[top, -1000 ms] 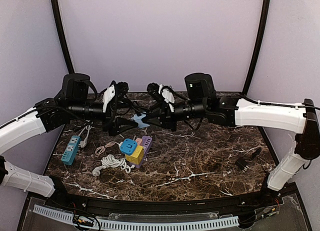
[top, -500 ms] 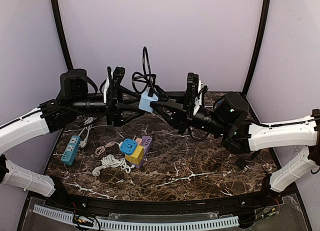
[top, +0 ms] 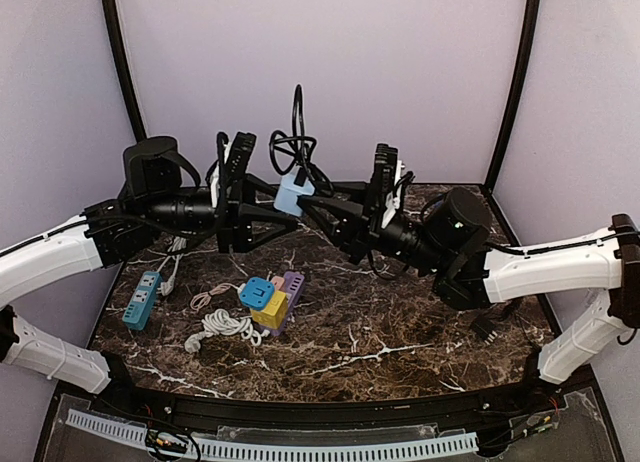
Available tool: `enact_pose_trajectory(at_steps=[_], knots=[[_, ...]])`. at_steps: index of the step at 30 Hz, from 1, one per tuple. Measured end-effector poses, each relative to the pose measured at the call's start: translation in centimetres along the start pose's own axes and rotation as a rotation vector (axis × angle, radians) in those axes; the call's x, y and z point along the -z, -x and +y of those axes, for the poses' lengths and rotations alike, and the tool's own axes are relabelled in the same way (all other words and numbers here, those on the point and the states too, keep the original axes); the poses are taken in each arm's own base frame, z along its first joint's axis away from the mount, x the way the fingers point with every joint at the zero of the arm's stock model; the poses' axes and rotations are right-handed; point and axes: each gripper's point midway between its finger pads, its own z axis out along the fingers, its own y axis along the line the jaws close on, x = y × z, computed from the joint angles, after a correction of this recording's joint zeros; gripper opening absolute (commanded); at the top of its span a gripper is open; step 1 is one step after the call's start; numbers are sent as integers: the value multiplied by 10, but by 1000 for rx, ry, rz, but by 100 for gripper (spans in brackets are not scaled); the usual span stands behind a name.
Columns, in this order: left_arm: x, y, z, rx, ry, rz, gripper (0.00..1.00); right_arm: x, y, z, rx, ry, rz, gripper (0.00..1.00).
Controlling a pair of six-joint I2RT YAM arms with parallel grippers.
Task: Insert the plug
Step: Adjust the plug.
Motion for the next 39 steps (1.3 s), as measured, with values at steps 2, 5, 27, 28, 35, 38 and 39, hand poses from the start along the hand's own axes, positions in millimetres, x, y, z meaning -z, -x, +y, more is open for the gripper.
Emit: enact_pose_trajectory(at_steps=[2,5,27,28,35,38,39], knots=[[0,2,-1,-3,-2,-5,45,-1,-2,0,-1,-1,3,0],[1,3,-1,-4,-2,-8,36,-1,-2,-1,-1,-2,5,0],[13,-22,13,-141,124,117,1,28,0,-15,87,-50,232,99],[14,-27,16,-172,141,143,1,35,3,-14,102,-51,260,99],[27,-79,43,-475,244,424,1,79,12,-20,176,-122,542,98],[27,-107,50,-597,250,567,1,84,31,-41,206,-240,606,96],[27,-117,52,-637,247,614,1,80,41,-47,213,-273,609,95]])
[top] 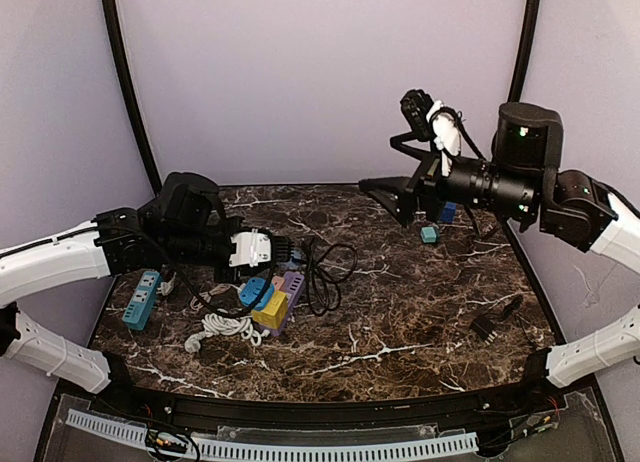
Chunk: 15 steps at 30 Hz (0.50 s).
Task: Insert the plug
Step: Adjust the plug.
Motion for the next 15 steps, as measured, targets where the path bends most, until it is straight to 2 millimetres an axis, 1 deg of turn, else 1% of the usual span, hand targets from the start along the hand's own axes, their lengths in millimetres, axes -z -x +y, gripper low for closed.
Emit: enact_pose_trajectory(at_steps=[2,3,4,5,6,8,9,11,13,15], knots=[[-7,-10,-11,-65,-22,61,1,-8,20,-12,-3,-48,-10,95],[-10,-14,-15,-88,-31,85,1,-13,27,-15,-3,-59,-13,95],[-11,-17,-19,-101,-41,101,1,-23,31,-17,-3,-67,-11,94],[-12,-19,-21,-110,-49,113,1,-31,30,-17,0,-65,1,93],[-12,-20,-23,-114,-56,121,1,-44,23,-14,5,-55,24,91],[-11,-22,-26,-99,-74,133,1,-67,1,-2,17,-9,85,88],[-11,-22,-28,-86,-83,137,1,-81,-15,8,23,36,127,88],[-9,-21,-31,-34,-112,139,1,-99,-42,28,30,131,189,90],[-8,-17,-36,26,-145,133,1,-103,-65,49,23,239,225,93],[-6,-14,-41,89,-184,133,1,-97,-80,68,5,349,231,94]])
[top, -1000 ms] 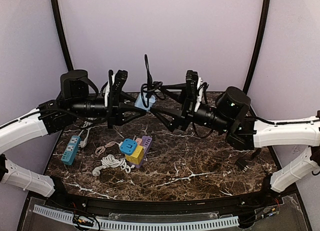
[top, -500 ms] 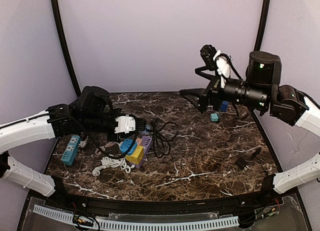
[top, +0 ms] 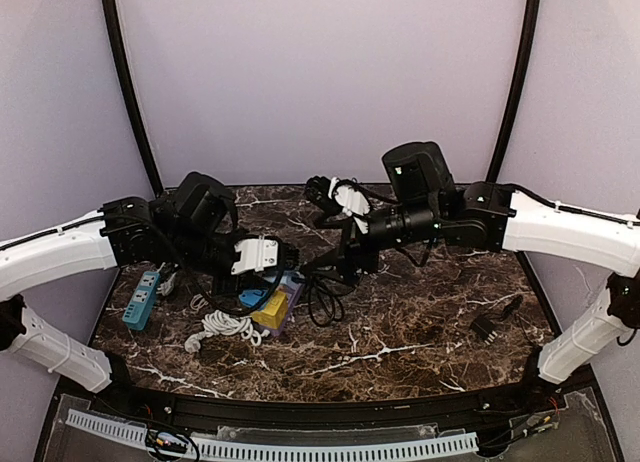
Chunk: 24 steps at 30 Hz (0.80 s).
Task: Insert the plug
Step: Adjust the plug.
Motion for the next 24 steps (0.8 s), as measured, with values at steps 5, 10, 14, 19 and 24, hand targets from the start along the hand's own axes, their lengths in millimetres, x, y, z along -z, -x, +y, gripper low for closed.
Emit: enact_pose_trajectory(at_steps=[5,10,14,19,24], knots=[[3,9,-9,180,-110,24,1,-1,-6,22,-56,174,-49,99],[3,11,-13,287,-165,56,1,-8,-7,31,-97,255,-114,99],[6,6,-19,343,-189,90,1,-21,-21,35,-144,300,-95,99],[6,-4,-23,418,-217,138,1,-40,-39,38,-200,331,-57,98],[6,-8,-17,475,-229,144,1,-50,-40,34,-221,323,-86,96]])
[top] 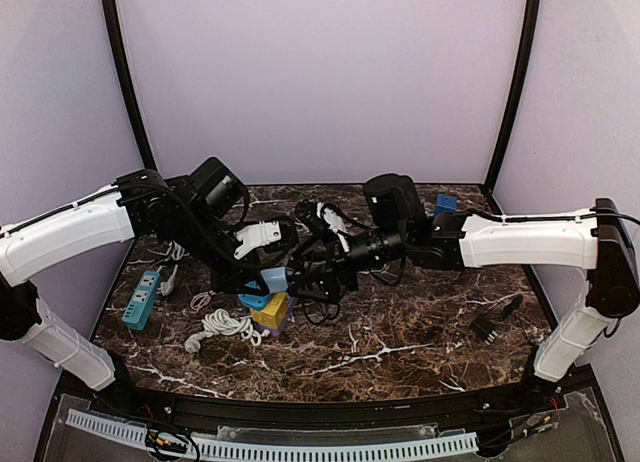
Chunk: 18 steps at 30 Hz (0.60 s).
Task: Insert the plug
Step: Adjust the plug.
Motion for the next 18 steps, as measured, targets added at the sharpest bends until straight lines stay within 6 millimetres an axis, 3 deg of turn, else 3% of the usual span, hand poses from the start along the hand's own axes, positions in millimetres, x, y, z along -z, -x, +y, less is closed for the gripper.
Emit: enact_pose_trajectory(at_steps=[3,7,11,14,18], knots=[[1,1,3,13,2,3,1,-5,4,-3,6,3,-26,93],[1,5,3,22,-2,-8,1,-16,3,-4,-8,40,-45,81],[2,5,4,29,-8,-5,1,-26,6,-10,-2,64,-67,65],[3,7,3,29,-22,-16,1,-26,11,-11,14,75,-87,45],[4,10,3,33,-41,-37,1,-25,15,-10,26,81,-103,49]])
